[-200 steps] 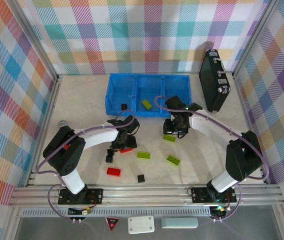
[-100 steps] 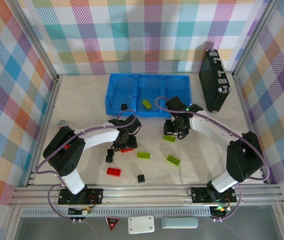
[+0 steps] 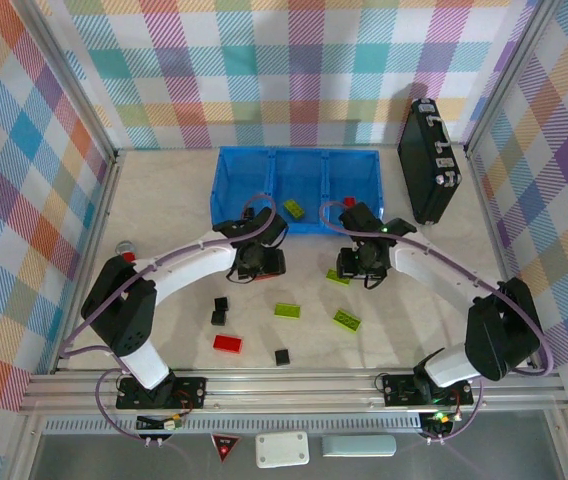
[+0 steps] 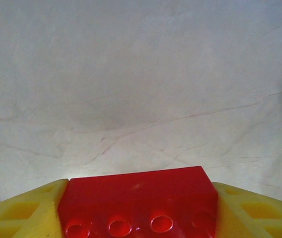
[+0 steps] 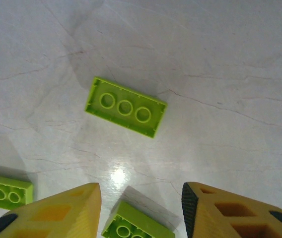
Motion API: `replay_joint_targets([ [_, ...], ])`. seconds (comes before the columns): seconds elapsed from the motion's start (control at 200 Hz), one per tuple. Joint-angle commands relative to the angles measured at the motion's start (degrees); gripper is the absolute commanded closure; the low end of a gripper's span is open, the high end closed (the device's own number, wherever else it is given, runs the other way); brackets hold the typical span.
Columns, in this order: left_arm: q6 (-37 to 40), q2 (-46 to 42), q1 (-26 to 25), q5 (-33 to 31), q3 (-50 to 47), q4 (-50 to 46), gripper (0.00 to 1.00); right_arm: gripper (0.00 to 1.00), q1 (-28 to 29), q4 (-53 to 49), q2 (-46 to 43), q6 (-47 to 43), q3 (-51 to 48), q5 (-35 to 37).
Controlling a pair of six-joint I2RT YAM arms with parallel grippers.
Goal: Sort the legos into containers by color
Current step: Pick up the lego from the middle-left of the table, then place the lego in the container.
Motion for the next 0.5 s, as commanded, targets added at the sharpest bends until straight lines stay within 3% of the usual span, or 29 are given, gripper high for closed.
replay_joint_targets([
  [0.0,3.57,1.29,-0.56,-0.27,4.79,-2.14,0.37,0.51,-0.91,-2.64,-2.71,1.72,-1.73,1.36],
  [0.495,7.3,14.48,-1.13,5.48,26.4,-2.87,0.38,0.51,-1.17,-8.66,-13.72,7.42,-10.18,3.99],
])
